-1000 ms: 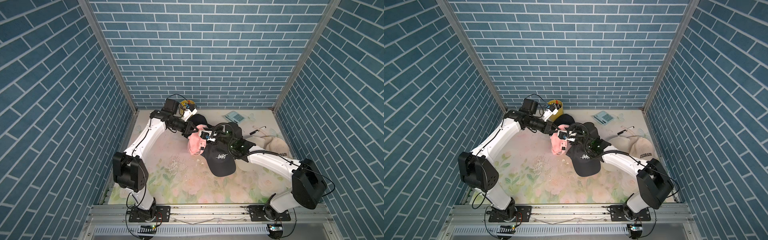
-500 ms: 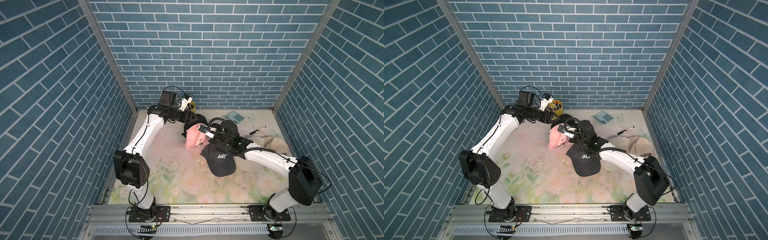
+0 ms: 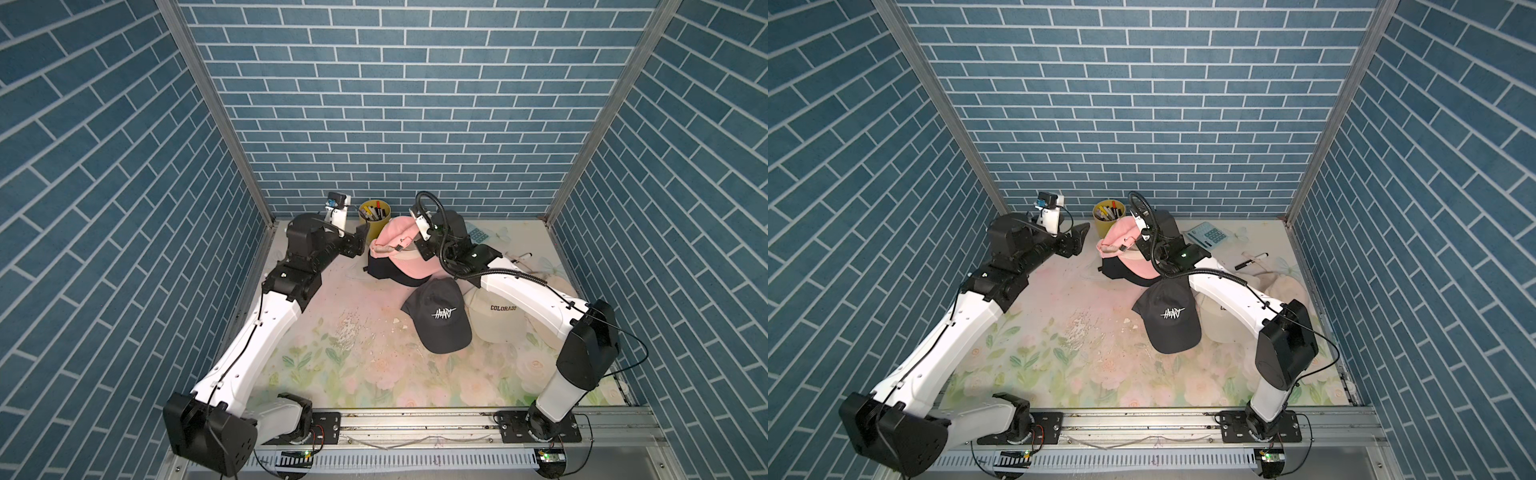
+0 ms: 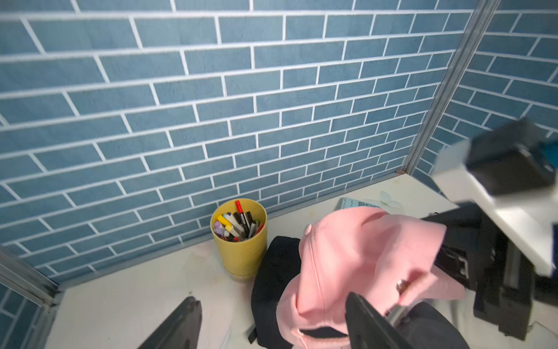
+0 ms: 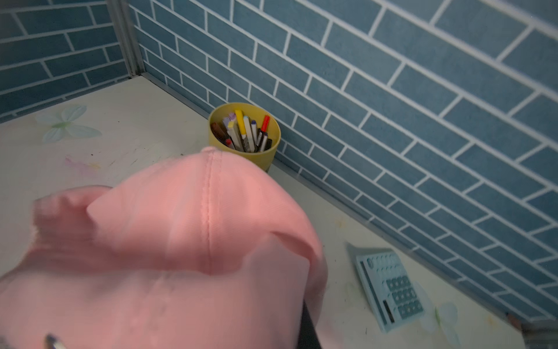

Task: Open the adjustable buckle of the baseball cap
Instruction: Pick up the baseball cap from the center of the board.

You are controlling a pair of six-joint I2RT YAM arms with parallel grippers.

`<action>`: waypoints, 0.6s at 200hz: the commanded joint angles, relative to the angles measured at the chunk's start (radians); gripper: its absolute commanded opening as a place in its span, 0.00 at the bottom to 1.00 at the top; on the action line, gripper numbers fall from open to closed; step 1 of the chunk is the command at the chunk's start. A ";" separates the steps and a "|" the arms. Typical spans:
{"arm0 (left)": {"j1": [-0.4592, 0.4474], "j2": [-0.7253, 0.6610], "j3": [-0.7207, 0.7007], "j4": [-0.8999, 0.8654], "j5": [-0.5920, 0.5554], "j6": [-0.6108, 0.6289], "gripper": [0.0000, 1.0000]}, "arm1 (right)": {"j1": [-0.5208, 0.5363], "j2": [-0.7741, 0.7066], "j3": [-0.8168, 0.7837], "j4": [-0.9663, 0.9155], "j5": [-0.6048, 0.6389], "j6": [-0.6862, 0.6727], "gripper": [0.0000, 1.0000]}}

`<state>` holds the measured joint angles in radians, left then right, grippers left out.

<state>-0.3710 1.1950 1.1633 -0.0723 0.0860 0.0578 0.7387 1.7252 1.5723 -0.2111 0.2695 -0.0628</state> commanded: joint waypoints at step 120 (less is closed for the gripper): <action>-0.378 0.216 -0.195 0.665 -0.596 0.571 0.99 | -0.058 0.052 0.301 -0.396 -0.098 0.463 0.00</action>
<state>-0.7506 1.3575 0.9146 0.4126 -0.3531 0.5571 0.6804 1.7920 1.8412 -0.5720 0.2108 0.3023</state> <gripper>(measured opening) 0.965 0.071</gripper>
